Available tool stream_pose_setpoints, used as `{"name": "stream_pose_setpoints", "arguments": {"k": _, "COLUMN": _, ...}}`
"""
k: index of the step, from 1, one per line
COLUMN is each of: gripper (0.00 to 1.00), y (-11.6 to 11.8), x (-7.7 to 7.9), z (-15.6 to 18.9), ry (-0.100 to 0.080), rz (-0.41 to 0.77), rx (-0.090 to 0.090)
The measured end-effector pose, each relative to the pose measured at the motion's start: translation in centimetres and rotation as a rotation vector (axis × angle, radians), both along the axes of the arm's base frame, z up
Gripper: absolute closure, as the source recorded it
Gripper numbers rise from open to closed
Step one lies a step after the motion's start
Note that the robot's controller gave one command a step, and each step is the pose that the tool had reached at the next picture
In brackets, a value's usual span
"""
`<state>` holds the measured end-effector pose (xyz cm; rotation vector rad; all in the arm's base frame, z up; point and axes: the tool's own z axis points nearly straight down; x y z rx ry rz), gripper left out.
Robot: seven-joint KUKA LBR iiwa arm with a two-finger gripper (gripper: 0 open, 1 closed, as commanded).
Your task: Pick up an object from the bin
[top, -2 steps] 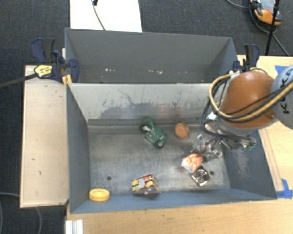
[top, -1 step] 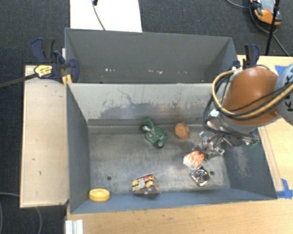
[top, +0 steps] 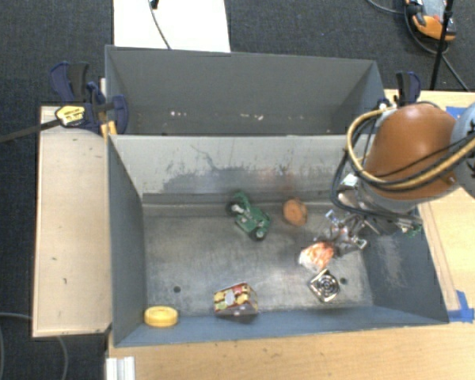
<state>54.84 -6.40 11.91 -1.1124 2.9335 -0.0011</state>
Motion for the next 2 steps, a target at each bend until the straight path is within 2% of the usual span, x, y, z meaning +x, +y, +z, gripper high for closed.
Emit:
{"name": "stream_pose_setpoints", "arguments": {"k": 1, "gripper": 1.00, "y": 0.0, "x": -0.1, "z": 1.1, "ry": 0.005, "rz": -0.002, "rx": 0.001}}
{"name": "stream_pose_setpoints", "arguments": {"k": 2, "gripper": 1.00, "y": 0.0, "x": 0.0, "z": 2.8, "ry": 0.002, "rz": -0.003, "rx": 0.000}}
